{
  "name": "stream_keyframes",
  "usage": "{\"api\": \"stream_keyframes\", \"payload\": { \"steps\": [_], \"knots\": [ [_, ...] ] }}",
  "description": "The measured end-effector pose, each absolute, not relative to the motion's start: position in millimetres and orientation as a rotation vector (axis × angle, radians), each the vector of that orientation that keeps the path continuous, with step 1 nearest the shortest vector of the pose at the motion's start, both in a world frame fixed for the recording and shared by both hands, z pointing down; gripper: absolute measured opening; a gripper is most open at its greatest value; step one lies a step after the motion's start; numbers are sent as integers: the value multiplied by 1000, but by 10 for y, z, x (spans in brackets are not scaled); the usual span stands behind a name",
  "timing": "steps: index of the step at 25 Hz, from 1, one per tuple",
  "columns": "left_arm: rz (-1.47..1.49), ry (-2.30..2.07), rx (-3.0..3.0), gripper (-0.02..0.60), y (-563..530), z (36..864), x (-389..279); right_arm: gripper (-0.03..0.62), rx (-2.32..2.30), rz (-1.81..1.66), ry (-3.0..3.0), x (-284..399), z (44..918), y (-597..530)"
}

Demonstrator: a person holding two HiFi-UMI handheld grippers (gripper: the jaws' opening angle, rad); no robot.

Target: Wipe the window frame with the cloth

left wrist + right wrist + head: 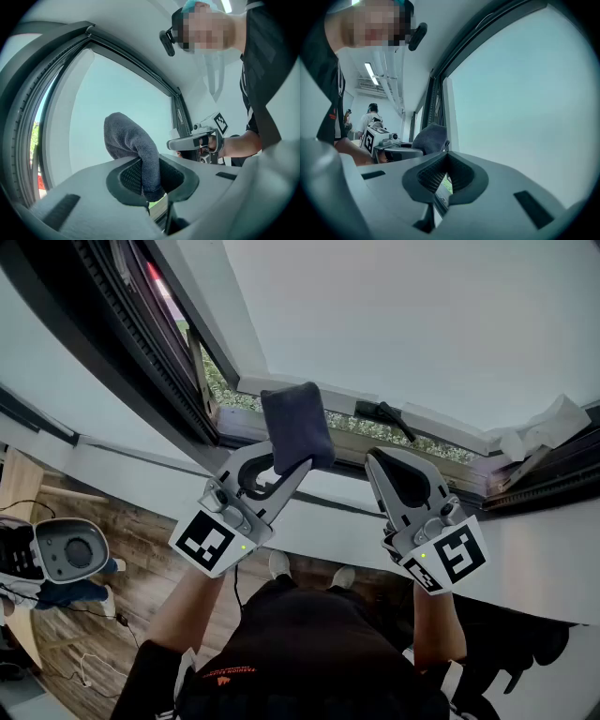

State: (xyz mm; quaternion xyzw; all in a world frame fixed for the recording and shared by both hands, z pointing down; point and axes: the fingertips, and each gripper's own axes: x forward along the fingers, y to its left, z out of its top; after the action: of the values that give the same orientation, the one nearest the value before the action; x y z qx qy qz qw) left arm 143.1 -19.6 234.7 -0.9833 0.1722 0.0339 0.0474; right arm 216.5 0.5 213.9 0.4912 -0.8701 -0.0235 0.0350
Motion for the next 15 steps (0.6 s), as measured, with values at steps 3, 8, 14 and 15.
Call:
{"api": "stream_keyframes", "payload": {
  "steps": [3,8,14,15],
  "knots": [
    [108,533,-2992,61,-240,2340,1424,2,1505,-85,-2677,2153,2138,-46],
    [121,555,-2965,61,-310,2290,1319,3,1467,-62,-2721,2009,2123,-129],
    [113,707,-2896,61,-563,2111,913,3,1355,-60,-2831,1688,2022,-355],
    [111,734,-2881,61,-609,2061,822,3,1343,-53,-2841,1630,2014,-378]
  ]
}}
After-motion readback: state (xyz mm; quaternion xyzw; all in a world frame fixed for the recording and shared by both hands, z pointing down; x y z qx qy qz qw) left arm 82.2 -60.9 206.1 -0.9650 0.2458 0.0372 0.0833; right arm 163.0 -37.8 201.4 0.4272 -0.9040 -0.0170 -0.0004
